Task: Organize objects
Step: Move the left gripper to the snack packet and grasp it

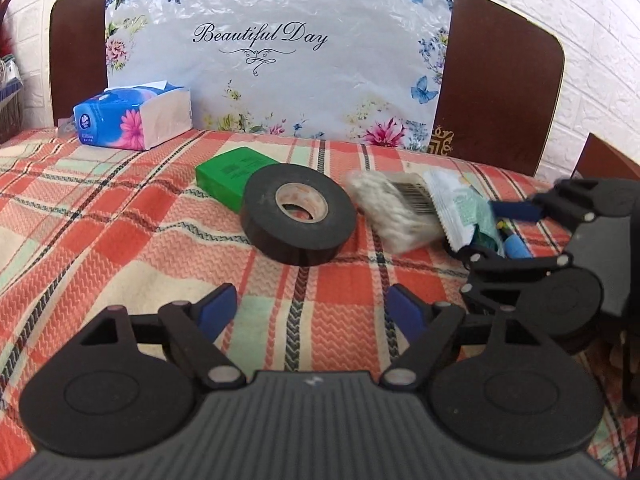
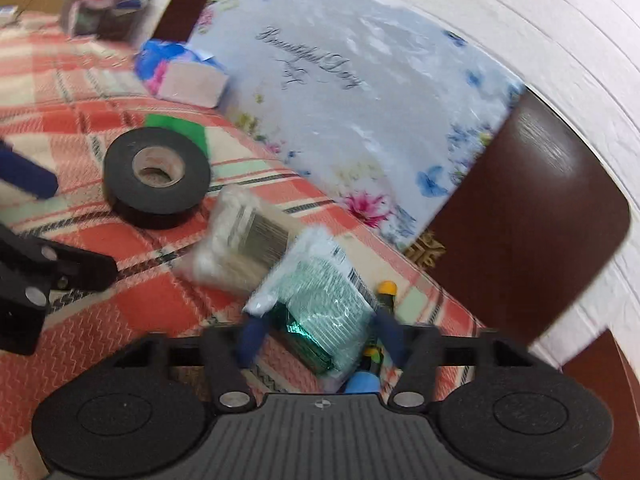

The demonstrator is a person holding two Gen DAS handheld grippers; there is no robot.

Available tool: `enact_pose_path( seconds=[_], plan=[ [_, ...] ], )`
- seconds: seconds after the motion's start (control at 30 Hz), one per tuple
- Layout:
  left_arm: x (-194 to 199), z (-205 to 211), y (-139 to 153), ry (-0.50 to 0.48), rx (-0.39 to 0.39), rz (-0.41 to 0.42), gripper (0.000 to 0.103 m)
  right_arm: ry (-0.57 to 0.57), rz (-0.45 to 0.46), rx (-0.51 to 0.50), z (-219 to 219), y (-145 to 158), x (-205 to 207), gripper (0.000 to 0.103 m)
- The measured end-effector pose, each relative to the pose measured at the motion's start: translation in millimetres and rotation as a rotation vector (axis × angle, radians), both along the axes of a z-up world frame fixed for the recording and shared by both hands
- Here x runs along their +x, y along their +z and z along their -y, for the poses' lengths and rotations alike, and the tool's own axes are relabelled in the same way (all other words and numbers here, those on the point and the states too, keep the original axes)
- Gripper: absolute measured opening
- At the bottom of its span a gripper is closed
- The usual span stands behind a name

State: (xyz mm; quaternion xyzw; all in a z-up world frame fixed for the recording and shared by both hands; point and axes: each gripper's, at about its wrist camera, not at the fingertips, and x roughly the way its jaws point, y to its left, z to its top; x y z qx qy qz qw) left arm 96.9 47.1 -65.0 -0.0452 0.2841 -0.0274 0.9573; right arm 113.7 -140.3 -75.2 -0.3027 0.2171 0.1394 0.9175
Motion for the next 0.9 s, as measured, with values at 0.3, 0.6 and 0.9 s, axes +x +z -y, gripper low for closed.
enact_pose_path(
  seconds=[0.3, 0.6, 0.9],
  plan=[
    [0.6, 2.1, 0.1, -0.008, 0.011, -0.002, 0.085, -0.14, -0.413, 0.776, 117.8, 28.0, -94.8, 0.032],
    [-4.4, 25.1, 13.3, -0.102, 0.052, -0.069, 0.079, -0.583, -0.205, 0.6, 218.4, 16.7, -207.0, 0.07],
    [-21.3, 98.2, 43.9, -0.36, -0.164, -0.244, 0.079, -0.329, -0.17, 0.507, 175.7, 25.3, -184.9, 0.079]
  ],
)
